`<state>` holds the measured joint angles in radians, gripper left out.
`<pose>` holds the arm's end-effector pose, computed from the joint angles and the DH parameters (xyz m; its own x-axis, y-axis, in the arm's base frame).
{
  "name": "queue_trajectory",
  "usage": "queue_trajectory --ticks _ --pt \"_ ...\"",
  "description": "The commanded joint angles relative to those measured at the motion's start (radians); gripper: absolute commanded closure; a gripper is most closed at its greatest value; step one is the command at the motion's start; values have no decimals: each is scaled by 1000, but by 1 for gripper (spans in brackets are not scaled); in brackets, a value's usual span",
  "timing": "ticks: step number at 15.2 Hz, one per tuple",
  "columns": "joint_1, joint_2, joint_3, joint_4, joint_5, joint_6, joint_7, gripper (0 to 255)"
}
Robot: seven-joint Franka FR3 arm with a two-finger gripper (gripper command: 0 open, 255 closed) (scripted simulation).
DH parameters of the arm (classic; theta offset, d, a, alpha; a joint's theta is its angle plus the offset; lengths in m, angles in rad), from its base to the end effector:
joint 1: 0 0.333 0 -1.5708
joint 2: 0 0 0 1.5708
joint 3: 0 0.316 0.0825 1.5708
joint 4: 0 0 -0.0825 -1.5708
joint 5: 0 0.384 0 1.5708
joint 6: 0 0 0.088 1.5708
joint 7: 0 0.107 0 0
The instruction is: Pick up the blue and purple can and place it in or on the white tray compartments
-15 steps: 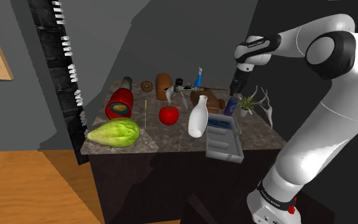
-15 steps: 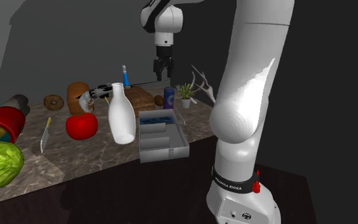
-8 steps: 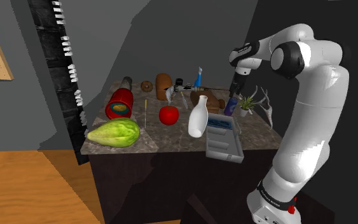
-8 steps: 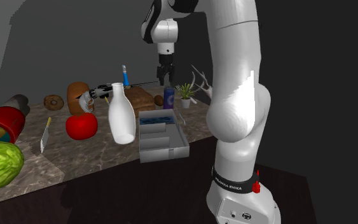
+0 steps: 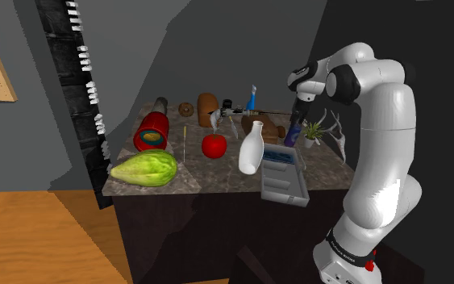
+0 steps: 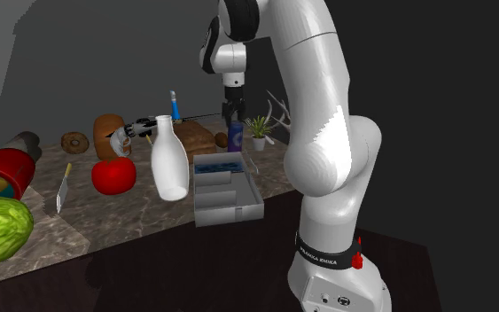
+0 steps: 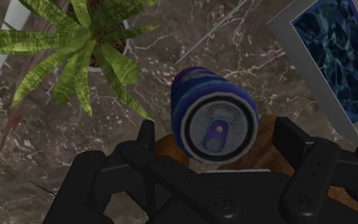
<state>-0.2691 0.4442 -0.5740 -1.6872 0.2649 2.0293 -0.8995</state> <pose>0.4756 -0.4519 0.3722 0.9996 -0.0230 -0.0155 -0.0233 -0.9996 -0.0173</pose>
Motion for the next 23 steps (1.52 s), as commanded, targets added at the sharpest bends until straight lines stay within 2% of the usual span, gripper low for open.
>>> queue_trajectory --ticks 1,11,12,23 --pt "-1 11 5 -15 8 25 -4 0" --pt "-2 19 8 -25 14 42 -8 0" --pt "-2 19 8 -25 14 42 -8 255" --pt "0 8 4 -14 6 21 -3 255"
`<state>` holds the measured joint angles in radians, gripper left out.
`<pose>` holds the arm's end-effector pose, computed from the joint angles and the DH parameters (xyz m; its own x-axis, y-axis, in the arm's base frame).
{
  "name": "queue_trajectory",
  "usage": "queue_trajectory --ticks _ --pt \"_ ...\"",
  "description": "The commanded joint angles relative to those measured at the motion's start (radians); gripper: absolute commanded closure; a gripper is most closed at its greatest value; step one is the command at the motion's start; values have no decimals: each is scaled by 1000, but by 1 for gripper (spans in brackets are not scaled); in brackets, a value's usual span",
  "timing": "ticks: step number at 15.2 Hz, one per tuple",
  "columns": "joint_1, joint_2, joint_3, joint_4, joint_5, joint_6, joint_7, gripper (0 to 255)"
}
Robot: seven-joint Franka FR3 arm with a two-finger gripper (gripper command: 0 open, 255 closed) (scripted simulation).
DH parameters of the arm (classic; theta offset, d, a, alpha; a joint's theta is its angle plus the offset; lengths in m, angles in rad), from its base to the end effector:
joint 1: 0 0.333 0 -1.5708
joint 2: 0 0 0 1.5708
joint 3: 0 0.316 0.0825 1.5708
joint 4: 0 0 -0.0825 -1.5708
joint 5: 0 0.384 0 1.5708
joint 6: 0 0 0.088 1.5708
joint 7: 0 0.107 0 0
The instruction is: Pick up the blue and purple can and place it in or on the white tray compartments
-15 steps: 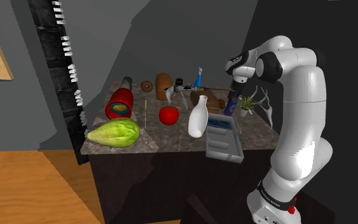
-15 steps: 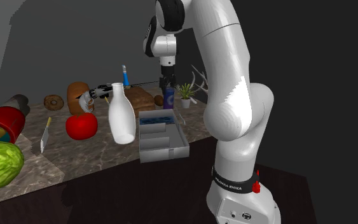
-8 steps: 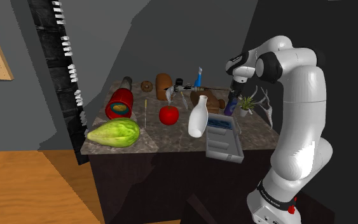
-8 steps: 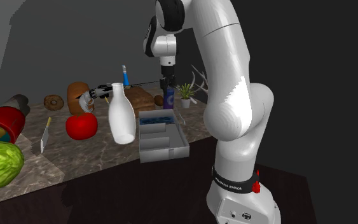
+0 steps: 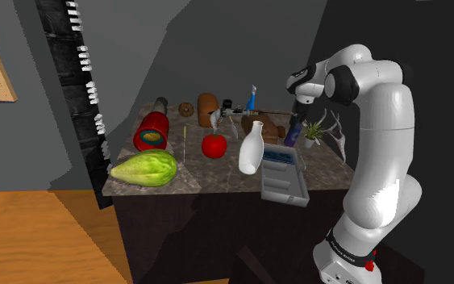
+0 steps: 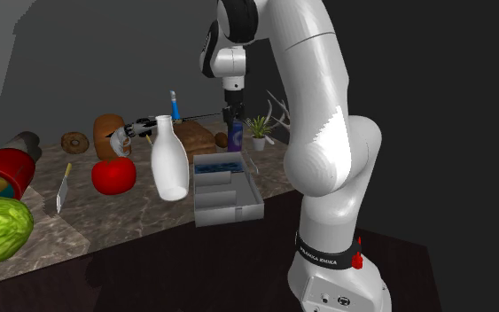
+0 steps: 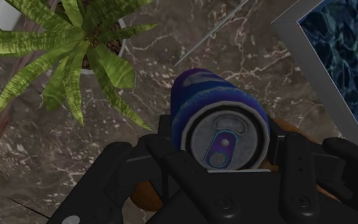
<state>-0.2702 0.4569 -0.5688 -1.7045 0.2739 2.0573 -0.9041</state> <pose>0.4758 -0.4511 0.3588 0.9996 -0.0232 -0.0157 -0.0234 -0.9996 -0.0173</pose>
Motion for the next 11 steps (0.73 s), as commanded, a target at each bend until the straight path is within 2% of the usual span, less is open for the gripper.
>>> queue_trajectory --ticks 1,11 --pt "2 -11 -4 9 -7 -18 4 255" --pt "8 -57 -20 83 -40 -131 26 255"
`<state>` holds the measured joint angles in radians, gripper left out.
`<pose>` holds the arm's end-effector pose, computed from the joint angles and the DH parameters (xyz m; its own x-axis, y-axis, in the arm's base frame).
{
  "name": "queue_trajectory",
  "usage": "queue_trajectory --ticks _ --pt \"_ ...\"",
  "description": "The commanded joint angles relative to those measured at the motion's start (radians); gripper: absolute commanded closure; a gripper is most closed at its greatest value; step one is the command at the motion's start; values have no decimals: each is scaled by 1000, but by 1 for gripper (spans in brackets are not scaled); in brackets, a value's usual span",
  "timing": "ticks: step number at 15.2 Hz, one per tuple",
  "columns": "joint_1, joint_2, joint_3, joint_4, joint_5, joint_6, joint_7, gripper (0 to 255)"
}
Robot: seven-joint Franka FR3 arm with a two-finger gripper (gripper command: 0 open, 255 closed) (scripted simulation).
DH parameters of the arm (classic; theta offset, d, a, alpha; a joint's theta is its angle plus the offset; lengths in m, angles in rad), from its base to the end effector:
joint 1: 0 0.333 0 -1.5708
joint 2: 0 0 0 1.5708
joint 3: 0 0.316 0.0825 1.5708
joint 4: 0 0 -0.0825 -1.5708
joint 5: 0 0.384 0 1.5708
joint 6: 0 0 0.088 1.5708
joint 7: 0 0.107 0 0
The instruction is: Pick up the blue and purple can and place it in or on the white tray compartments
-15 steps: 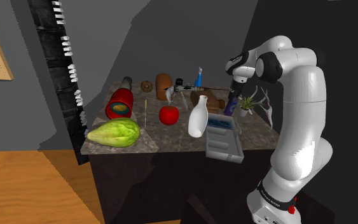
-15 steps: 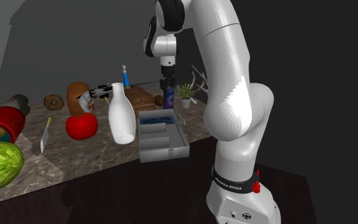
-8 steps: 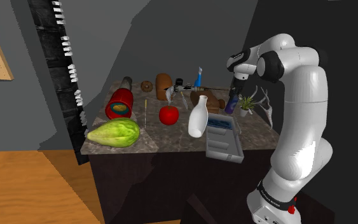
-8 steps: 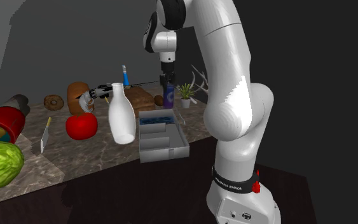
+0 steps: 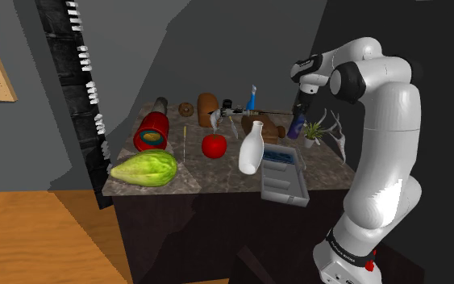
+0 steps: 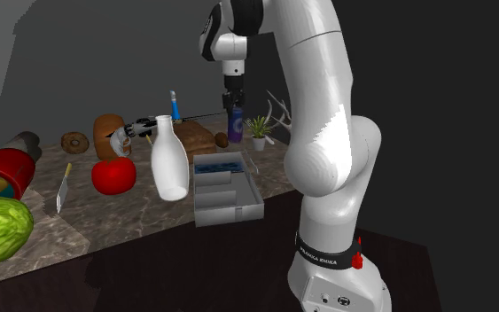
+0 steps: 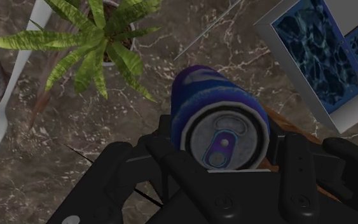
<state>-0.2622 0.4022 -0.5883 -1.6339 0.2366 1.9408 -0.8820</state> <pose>0.4746 -0.4511 0.4149 0.9996 -0.0227 -0.0152 -0.0230 -0.9996 -0.0173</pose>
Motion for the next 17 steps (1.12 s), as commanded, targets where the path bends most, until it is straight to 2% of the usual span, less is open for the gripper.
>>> queue_trajectory --ticks 1,10,14,17 --pt "0 -6 -2 22 -5 -26 5 255" --pt "-3 -27 -11 112 -22 -133 18 255" --pt "98 -209 -21 -97 -119 -76 103 255" --pt "152 -343 -10 -229 -197 -51 184 255"
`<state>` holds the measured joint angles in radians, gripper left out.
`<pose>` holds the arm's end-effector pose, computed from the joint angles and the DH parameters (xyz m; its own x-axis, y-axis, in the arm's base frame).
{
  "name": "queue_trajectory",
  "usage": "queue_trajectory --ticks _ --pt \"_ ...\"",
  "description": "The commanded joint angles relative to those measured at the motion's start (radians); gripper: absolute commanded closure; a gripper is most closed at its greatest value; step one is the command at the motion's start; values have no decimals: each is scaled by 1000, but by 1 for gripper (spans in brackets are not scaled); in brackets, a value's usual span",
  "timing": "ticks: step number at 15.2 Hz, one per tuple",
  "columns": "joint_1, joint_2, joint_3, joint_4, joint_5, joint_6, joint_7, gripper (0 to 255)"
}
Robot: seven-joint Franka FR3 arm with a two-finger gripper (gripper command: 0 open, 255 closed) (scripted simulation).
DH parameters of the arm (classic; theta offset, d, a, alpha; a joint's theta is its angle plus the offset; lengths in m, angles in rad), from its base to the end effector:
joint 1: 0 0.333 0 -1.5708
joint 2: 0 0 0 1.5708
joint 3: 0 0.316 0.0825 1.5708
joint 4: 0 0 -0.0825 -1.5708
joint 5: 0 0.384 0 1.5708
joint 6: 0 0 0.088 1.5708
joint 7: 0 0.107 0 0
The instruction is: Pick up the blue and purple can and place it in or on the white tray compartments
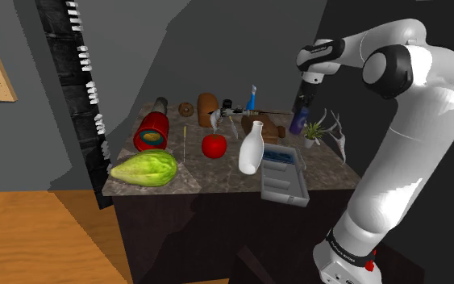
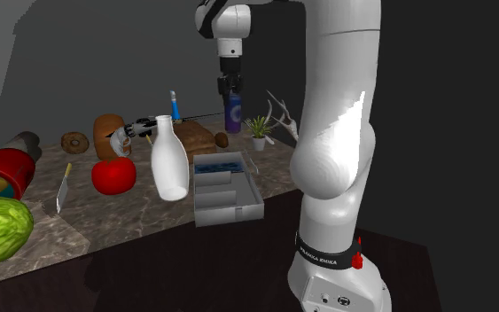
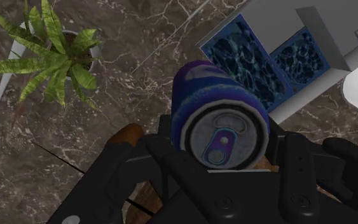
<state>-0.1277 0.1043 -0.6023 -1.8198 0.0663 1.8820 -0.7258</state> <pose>0.4458 -0.3784 0.4829 0.9996 -0.0233 -0.0150 -0.0235 -0.9996 -0.0181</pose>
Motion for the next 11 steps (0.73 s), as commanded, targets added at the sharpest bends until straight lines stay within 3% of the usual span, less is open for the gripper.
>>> queue_trajectory --ticks 1,6,11 --pt "31 -88 11 -84 -53 12 57 255" --pt "69 -294 76 -263 -159 13 204 255" --pt "78 -475 166 -410 -217 -15 337 255"
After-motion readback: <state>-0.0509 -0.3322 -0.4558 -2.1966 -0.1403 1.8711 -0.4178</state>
